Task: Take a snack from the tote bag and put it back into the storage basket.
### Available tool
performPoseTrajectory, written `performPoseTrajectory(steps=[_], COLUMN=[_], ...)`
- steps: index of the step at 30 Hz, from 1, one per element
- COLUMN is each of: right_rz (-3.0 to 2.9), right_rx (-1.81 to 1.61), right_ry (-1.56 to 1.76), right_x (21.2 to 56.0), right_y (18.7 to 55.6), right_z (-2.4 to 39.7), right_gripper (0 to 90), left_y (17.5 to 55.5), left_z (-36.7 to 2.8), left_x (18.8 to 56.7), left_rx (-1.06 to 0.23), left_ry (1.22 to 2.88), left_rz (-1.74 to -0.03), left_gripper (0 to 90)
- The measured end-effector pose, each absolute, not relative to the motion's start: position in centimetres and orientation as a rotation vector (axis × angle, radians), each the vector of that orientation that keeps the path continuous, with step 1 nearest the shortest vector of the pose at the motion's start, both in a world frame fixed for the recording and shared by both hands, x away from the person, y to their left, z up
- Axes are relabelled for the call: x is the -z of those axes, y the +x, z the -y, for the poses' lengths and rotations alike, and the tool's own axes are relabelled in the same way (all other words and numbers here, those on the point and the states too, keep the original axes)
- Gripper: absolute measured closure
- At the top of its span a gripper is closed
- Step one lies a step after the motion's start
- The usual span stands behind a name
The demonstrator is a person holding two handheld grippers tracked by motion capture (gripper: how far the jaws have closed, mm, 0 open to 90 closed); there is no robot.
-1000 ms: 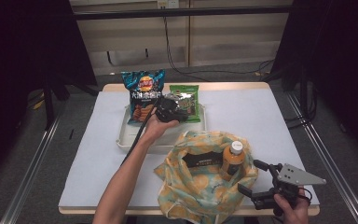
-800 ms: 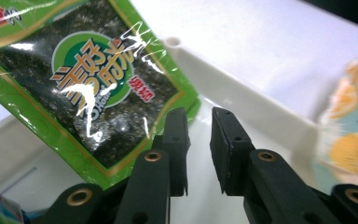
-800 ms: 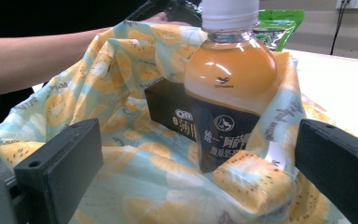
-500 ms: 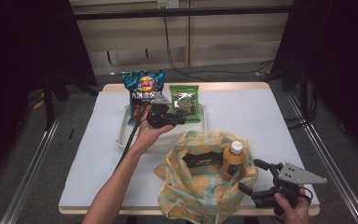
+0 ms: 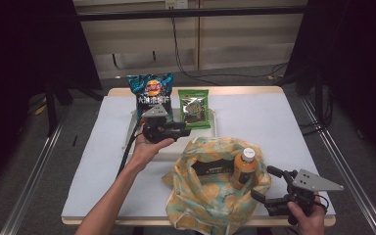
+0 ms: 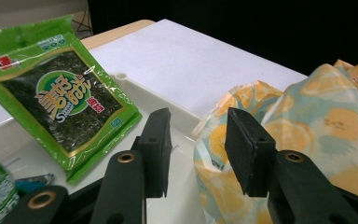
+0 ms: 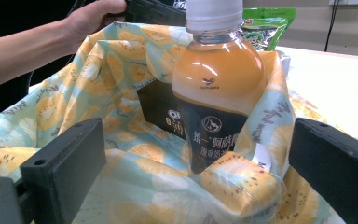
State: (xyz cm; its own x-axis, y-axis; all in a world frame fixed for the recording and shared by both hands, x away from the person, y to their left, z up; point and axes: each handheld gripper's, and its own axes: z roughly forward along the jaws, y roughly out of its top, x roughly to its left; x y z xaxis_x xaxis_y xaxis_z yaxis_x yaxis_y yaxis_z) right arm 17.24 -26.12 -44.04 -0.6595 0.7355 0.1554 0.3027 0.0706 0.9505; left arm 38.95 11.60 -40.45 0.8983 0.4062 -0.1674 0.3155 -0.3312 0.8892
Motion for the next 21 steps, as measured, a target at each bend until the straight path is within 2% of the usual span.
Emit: performPoseTrajectory(steps=[9, 21], right_rz=[-1.985, -1.968], right_rx=[-1.622, -1.603], right_ry=[1.017, 1.007], right_x=[43.9, 43.5], right_y=[17.3, 17.2], right_z=[26.2, 26.1], right_gripper=[6.1, 15.1], left_y=[36.2, 32.9], left_z=[-12.7, -15.3], left_x=[39.4, 39.0], left_rx=[-0.094, -0.11], left_ry=[1.946, 1.903], left_rz=[-0.487, -0.475], left_gripper=[54.3, 55.8])
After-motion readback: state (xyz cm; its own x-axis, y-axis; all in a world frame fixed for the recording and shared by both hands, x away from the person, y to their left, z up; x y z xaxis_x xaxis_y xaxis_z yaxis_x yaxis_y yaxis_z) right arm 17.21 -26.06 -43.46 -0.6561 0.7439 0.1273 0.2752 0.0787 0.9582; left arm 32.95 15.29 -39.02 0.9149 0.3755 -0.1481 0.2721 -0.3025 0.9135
